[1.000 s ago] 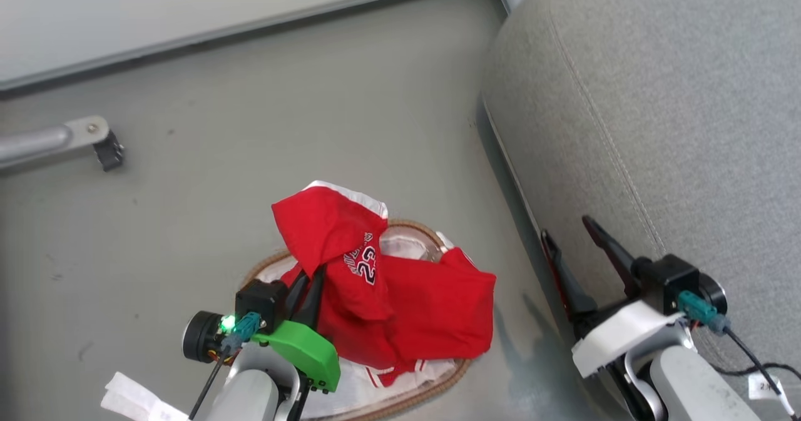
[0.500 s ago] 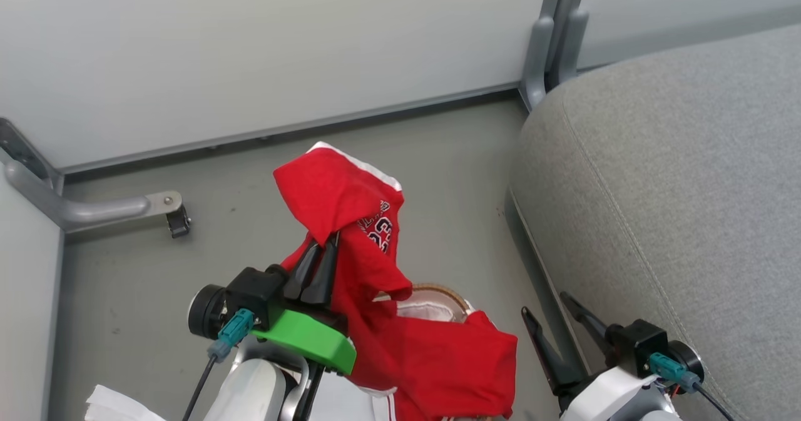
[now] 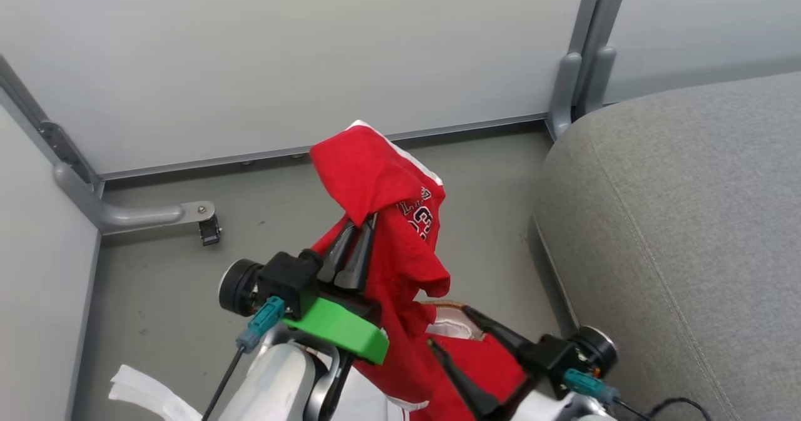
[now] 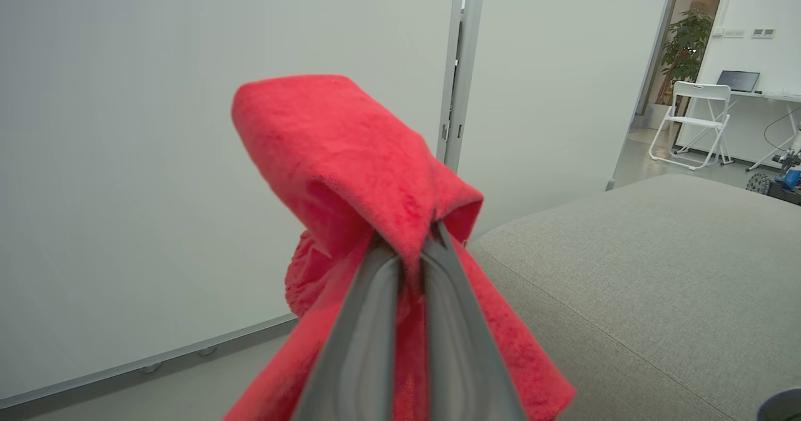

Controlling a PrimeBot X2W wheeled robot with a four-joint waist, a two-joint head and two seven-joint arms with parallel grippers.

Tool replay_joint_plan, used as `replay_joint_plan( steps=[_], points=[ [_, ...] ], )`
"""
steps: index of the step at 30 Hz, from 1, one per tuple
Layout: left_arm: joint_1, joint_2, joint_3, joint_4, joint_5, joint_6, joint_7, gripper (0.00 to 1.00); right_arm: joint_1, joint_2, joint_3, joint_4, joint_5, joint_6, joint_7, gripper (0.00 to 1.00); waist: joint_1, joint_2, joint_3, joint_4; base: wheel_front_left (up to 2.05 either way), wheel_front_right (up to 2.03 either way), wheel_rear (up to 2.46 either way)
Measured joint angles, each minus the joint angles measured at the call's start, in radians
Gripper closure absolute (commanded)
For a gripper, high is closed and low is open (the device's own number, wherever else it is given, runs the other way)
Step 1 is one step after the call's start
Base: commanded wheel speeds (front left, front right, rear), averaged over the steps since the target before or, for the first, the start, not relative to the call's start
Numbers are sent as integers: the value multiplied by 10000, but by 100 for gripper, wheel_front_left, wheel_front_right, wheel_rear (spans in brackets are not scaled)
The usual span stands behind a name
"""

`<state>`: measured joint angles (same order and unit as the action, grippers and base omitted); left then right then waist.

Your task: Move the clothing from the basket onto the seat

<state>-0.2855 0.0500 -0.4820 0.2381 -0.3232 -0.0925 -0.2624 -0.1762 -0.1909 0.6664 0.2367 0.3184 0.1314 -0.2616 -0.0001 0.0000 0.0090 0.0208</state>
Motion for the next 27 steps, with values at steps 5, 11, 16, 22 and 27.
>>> replay_joint_plan(
  steps=[5, 11, 16, 22, 27],
  points=[
    [-215, -2, -485, 81, -205, 144, 0, 100, -749, 305, 700, 94, -104, 0, 0, 0, 0, 0, 18, 274, 0, 0, 0],
    [-409, -2, -1175, 46, -491, 278, 0, 100, -1433, 878, 353, 849, -846, 0, -2, 0, 1, 0, 37, 648, 0, 0, 0],
    [-599, 0, -1918, -54, -769, 303, 0, 100, -1801, 1239, 2, 1691, -1580, 0, 0, 0, 1, 0, 65, 1028, 0, 0, 0],
    [-651, 0, -2489, -136, -1068, 339, 0, 100, -1936, 1377, -408, 2391, -1653, 0, 0, 100, 0, 0, 74, 1502, 0, 0, 0],
    [-650, 0, -2437, -48, -930, 454, 0, 100, -1867, 1419, -431, 2266, -1390, 0, 0, 100, 1, 0, 106, 1652, 0, 0, 0]
  ],
)
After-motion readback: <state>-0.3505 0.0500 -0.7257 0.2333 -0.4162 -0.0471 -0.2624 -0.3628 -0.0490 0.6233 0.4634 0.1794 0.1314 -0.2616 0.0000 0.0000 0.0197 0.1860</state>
